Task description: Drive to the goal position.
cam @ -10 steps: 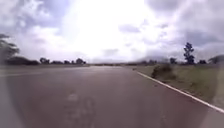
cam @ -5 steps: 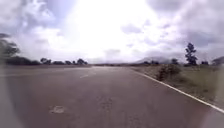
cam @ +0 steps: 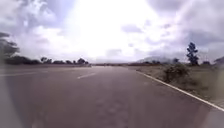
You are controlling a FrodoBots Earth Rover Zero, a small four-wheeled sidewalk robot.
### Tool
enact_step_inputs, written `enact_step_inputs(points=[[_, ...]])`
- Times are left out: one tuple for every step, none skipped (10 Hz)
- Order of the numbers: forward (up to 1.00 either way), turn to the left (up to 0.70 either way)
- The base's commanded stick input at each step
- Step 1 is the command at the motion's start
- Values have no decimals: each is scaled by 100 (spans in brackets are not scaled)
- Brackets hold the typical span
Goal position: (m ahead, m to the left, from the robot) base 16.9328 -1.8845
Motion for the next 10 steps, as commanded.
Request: enact_step_inputs(points=[[100, 0], [100, 0], [100, -11], [100, -30], [100, -40], [100, -40], [100, -40], [100, -40], [100, 0], [100, 0]])
